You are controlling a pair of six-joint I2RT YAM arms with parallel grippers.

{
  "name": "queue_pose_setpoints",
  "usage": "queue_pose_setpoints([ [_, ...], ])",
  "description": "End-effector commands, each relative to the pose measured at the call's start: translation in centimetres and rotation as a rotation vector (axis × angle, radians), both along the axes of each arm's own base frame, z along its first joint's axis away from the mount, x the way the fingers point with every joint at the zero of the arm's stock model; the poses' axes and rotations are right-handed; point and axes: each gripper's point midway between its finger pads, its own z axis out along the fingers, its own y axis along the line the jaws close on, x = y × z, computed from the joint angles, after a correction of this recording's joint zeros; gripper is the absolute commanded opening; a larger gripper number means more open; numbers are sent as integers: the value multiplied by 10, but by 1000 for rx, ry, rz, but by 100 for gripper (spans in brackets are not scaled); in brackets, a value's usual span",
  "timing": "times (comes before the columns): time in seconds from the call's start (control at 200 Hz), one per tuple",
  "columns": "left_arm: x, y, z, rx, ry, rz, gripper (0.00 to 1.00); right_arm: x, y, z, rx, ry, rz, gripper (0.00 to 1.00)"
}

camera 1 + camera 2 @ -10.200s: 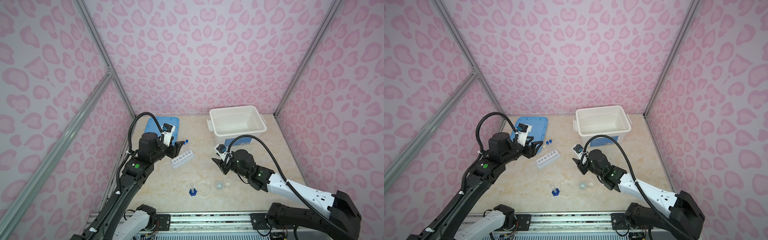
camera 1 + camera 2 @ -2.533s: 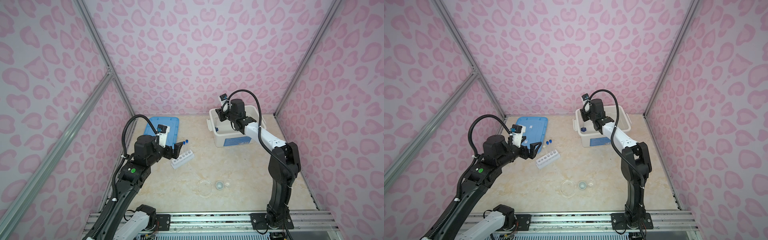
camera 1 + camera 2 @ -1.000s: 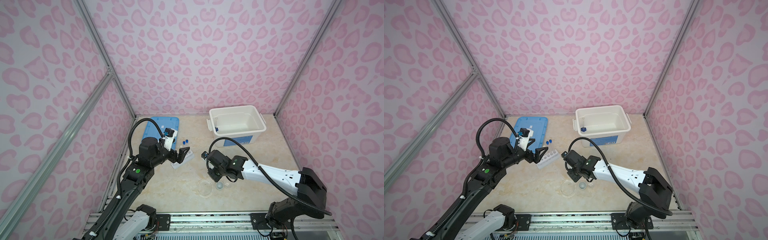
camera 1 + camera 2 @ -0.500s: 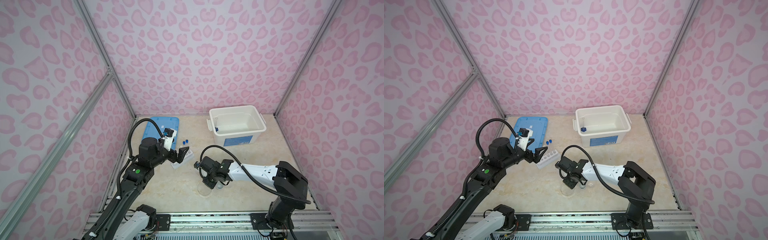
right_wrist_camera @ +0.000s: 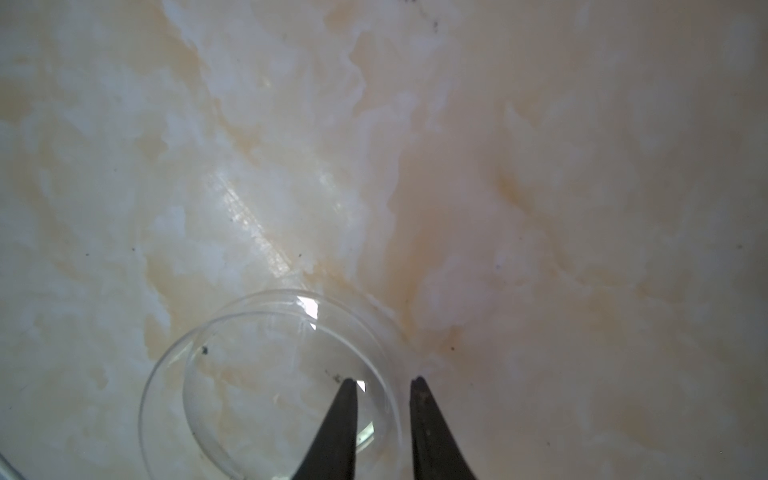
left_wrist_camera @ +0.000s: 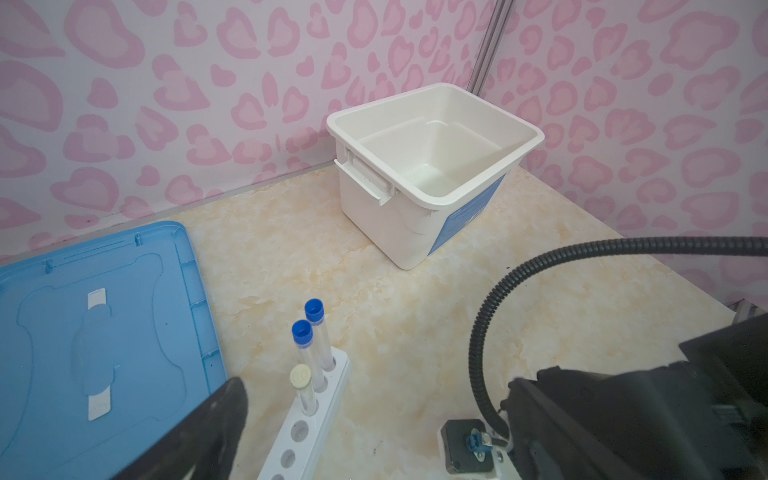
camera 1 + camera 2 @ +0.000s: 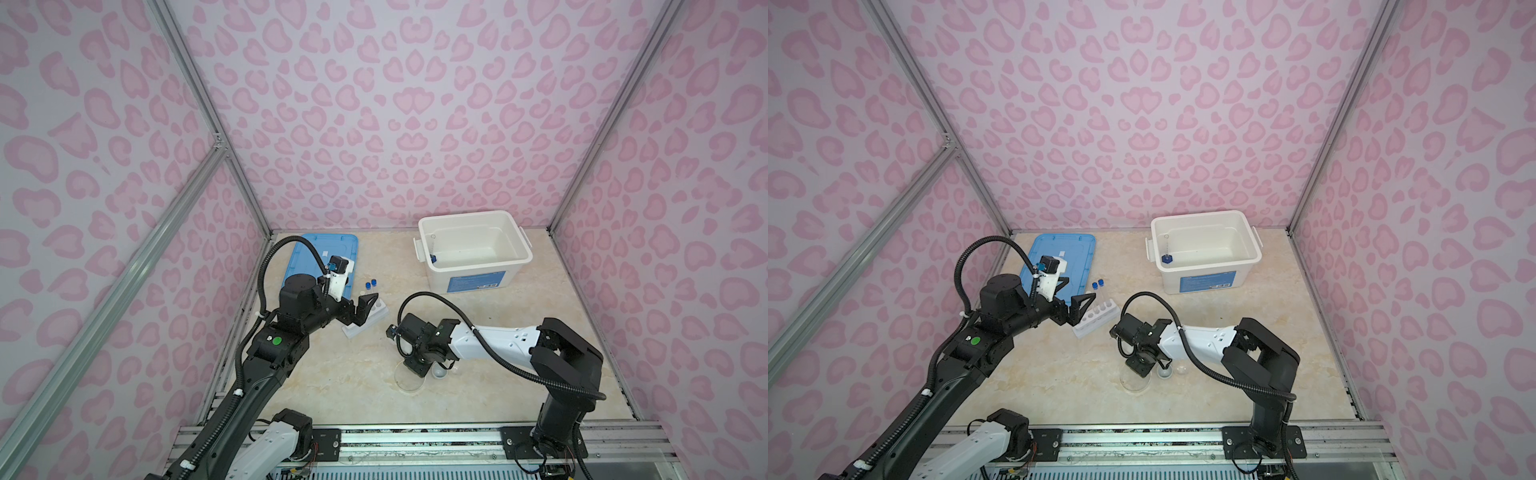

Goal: Organize the chemistry lab equipment
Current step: 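Lower the right gripper onto the petri dish rim and close it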

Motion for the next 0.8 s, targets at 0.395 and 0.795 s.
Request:
queue_pose_setpoints([
  [0.395, 5, 1, 9, -9, -38, 9, 99, -1, 2, -7, -4, 14, 22, 16],
  [0.795, 5, 2, 7, -7, -35, 12, 99, -2, -1, -12, -11, 12, 9, 11],
])
